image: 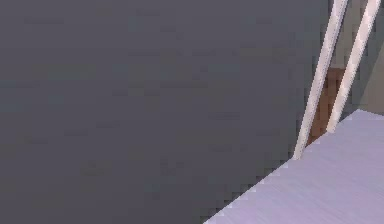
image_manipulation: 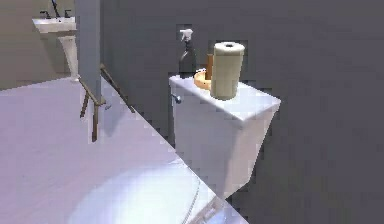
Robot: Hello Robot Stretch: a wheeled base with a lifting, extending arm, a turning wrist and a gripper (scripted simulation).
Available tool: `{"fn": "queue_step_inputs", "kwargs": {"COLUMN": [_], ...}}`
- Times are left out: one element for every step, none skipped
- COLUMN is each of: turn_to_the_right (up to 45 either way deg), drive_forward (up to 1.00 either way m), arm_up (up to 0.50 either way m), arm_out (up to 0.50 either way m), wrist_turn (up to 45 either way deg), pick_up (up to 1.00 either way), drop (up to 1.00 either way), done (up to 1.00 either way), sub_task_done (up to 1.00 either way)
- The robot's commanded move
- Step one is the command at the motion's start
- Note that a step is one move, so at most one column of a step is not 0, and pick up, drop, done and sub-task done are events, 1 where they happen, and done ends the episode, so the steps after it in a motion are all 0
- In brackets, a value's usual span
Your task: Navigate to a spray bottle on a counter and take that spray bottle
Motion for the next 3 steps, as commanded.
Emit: {"fn": "queue_step_inputs", "kwargs": {"turn_to_the_right": [-3.0,9.0,0.0], "drive_forward": [0.0,0.0,0.2], "arm_up": [0.0,0.0,0.0], "arm_out": [0.0,0.0,0.0], "wrist_turn": [0.0,0.0,0.0], "pick_up": [0.0,0.0,0.0], "drop": [0.0,0.0,0.0], "done": [0.0,0.0,0.0], "sub_task_done": [0.0,0.0,0.0]}}
